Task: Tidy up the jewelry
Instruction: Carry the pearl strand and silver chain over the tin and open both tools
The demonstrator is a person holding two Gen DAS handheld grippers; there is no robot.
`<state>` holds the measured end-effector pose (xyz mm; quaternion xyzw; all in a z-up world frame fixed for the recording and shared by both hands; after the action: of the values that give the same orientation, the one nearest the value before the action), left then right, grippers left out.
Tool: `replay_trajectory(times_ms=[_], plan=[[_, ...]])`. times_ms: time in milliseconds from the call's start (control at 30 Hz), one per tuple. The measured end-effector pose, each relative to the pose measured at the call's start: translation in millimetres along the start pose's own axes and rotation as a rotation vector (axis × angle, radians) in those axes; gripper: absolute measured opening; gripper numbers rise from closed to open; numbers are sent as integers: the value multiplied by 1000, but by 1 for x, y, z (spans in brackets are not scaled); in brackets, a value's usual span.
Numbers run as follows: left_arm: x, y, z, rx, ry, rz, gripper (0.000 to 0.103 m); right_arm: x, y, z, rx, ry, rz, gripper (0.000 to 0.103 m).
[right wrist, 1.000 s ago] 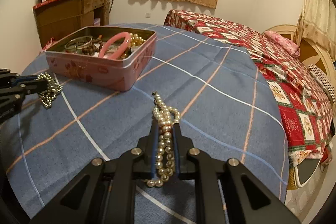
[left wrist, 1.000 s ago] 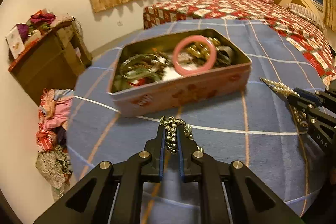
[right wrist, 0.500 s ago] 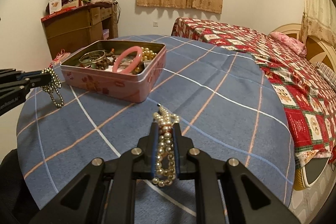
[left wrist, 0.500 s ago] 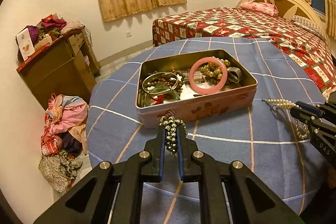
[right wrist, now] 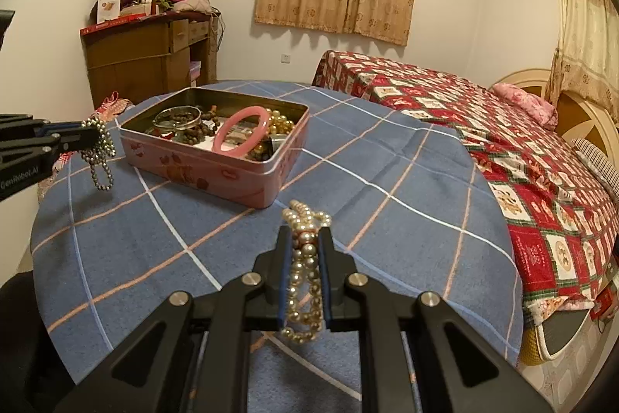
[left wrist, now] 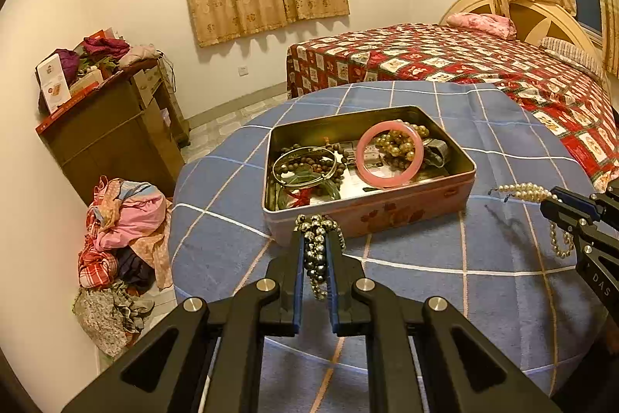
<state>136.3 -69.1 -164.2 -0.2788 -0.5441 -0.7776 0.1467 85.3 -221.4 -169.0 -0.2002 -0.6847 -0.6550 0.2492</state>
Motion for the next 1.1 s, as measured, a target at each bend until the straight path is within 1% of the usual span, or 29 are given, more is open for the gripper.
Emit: replay_trajectory(times_ms=[400,600,767,1100], plan=[[0,-1,-1,3,-3,-2,9,2,4,2,0,2,-7,14],[5,4,-5,5,-16,-17,9,8,11,1,-3,2,-24,15],[13,17,-1,10,-22,-43,9,16,25,-2,-9,7,-54,14],[15,52,4,-22,-3,-99,9,17,62,5,23,26,-100,14]])
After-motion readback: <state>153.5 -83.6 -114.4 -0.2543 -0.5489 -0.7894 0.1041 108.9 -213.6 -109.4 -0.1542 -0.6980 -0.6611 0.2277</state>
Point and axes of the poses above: each gripper's, at about its wrist camera, not at the fingertips, and x roughly against the way its jaws point, z to its left, y to its top, the point moved 10 cm from there along -x, roughly the way its jaws point, and after that the axes turned 9 degrees about y, right-handed, at the moved point
